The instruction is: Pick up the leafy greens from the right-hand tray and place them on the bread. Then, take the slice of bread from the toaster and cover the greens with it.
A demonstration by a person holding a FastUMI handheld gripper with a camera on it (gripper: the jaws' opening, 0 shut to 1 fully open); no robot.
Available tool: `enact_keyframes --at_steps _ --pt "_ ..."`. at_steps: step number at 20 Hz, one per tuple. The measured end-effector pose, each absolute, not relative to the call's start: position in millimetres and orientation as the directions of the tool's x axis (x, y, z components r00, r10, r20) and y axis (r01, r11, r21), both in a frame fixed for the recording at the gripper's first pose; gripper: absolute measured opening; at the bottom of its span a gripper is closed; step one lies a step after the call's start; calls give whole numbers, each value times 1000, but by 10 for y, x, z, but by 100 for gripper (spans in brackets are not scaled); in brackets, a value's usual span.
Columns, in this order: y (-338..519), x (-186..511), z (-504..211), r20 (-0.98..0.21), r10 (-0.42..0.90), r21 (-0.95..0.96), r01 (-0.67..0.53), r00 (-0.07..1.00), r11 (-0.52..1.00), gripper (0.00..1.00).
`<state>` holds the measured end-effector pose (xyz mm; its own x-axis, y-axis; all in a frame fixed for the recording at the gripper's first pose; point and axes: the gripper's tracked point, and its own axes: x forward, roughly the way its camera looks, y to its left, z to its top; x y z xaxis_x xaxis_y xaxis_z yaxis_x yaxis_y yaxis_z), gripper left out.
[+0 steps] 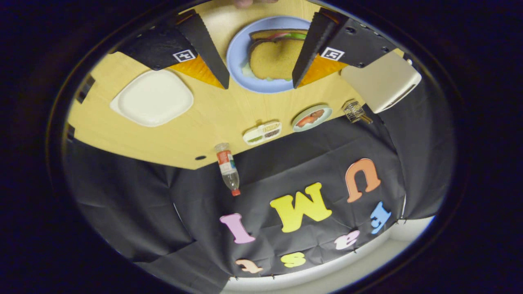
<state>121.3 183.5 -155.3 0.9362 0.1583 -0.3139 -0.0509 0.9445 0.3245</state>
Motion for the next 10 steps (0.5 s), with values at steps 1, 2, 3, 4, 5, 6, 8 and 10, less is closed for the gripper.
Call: enact_keyframes --at_steps 1,2,3,4,5,6,8,10 --pt "1752 1197 -1407 -274 143 285 -62 951 957 96" --pt "1678 1180 -1259 -236 133 249 -72 963 966 96" --pt "1603 1152 -1104 -202 128 217 -84 971 973 96" --pt "1512 1109 -940 -167 122 185 -90 978 979 96" --pt "1414 1074 -779 -135 114 154 -93 984 984 95" --pt "1319 1029 -612 -107 107 132 -92 989 987 95" --pt "1197 981 -313 -59 104 107 -97 993 990 95" --pt "1048 876 -68 -25 97 78 -95 995 992 96"
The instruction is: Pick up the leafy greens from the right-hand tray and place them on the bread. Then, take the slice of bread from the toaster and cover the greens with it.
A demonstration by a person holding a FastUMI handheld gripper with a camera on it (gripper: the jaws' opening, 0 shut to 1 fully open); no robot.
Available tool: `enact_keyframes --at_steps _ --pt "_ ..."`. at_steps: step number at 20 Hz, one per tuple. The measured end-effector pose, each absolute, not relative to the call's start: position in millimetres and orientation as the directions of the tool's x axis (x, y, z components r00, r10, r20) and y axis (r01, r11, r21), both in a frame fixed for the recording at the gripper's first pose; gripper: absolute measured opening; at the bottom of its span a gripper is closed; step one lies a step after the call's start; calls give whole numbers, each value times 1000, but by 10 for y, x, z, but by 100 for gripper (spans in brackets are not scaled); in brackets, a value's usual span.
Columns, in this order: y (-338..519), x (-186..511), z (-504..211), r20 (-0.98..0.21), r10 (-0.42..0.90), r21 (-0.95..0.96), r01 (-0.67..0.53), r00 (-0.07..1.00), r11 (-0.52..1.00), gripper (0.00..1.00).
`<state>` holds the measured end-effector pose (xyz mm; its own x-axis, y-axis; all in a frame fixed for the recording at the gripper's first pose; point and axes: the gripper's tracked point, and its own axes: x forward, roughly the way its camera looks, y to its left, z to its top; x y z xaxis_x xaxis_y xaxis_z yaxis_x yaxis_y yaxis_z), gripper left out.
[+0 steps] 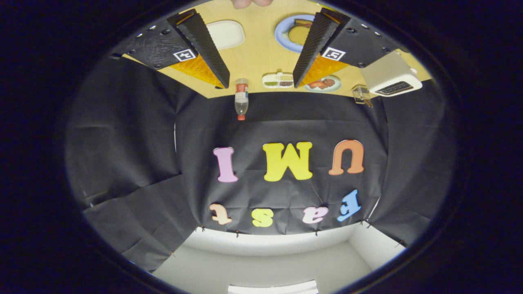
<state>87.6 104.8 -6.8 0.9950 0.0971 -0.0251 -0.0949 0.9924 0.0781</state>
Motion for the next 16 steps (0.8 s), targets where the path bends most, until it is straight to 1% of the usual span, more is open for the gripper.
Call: enact_keyframes --at_steps 5,10,16 --pt "826 521 330 50 78 59 -81 996 995 95" --pt "870 297 342 60 77 57 -81 995 995 95" --pt "995 263 281 68 82 72 -86 994 994 95"
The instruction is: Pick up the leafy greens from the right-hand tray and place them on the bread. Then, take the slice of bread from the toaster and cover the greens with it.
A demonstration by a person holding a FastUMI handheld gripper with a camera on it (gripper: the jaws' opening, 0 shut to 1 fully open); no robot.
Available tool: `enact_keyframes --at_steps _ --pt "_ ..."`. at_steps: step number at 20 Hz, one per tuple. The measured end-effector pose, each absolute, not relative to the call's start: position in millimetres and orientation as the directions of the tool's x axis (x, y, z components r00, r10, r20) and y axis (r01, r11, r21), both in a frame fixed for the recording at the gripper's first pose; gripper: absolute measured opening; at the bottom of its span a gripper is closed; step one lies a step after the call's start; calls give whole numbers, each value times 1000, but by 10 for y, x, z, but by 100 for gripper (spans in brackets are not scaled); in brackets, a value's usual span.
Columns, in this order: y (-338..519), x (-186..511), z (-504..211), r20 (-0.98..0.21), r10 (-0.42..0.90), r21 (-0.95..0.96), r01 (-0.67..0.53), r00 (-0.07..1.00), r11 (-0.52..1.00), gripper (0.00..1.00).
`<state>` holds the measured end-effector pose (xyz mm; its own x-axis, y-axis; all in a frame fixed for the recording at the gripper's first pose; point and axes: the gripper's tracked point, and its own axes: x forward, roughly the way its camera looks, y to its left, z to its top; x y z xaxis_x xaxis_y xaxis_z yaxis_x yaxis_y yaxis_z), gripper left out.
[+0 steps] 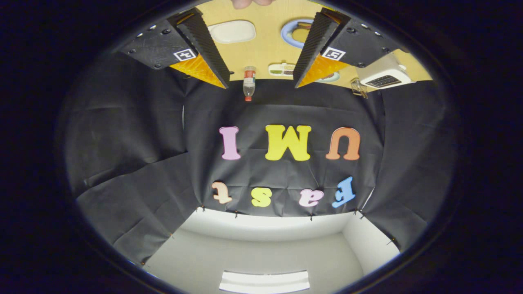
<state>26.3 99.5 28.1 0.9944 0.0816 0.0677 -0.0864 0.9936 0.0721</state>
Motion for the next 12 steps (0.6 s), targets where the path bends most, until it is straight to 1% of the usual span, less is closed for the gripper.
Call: enact_keyframes --at_steps 10,12 --pt "1339 84 456 134 112 44 -119 985 992 95" --pt "1417 70 464 128 129 56 -137 983 989 95"
